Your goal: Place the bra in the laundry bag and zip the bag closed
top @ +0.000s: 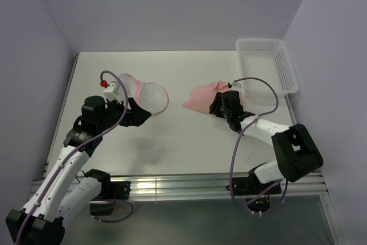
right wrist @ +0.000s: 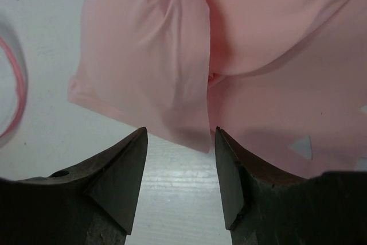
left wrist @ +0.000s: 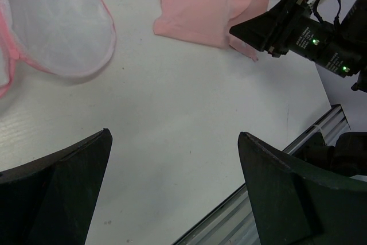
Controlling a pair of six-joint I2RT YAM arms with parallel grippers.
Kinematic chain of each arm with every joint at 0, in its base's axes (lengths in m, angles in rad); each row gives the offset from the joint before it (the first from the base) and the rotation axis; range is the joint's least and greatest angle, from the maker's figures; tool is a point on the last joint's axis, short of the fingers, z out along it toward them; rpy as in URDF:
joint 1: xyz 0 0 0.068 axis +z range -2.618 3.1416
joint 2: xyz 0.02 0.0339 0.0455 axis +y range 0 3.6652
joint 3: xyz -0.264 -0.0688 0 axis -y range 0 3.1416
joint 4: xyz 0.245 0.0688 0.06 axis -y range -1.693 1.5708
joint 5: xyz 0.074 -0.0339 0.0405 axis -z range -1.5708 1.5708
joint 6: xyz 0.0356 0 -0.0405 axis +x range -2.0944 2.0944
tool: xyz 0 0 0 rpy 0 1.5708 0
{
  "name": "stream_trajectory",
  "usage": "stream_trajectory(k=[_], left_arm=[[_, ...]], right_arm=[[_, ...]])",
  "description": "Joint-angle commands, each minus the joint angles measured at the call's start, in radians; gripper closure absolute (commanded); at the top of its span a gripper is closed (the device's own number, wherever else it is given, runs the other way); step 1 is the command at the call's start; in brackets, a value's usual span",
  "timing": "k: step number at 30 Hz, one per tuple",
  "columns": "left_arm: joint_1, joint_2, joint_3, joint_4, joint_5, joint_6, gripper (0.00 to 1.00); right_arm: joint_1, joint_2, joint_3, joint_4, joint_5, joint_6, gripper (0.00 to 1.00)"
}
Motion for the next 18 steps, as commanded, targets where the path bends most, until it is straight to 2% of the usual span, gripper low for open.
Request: stream_trajectory(k=[1, 5, 13, 15, 18], left_arm=[[0.005, -0.011, 0.033, 0.024, 0.017, 0.001, 0.01], [0.005, -0.014, 0.032, 0.026, 0.020, 0.000, 0.01], [0.005, -0.017, 0.032, 0.026, 0.019, 0.000, 0.01], [0.005, -0.019, 0.030, 0.027, 0.019, 0.000, 0.01], [0.005, -0.016, 0.030, 0.026, 0.020, 0.000, 0.01]], right_arm=[[-0.005, 0.072, 0.063, 0.016, -0.019, 0.002, 0.42], [0.024, 0.080, 0.023, 0.057, -0.028, 0.028, 0.43], [0.075, 0.126, 0.063, -0.003, 0.047, 0.010, 0.43], [0.081, 0.154, 0.097, -0.033, 0.062, -0.010, 0.42], [0.136, 0.171, 0.169, -0.117, 0.165, -0.097, 0.45]])
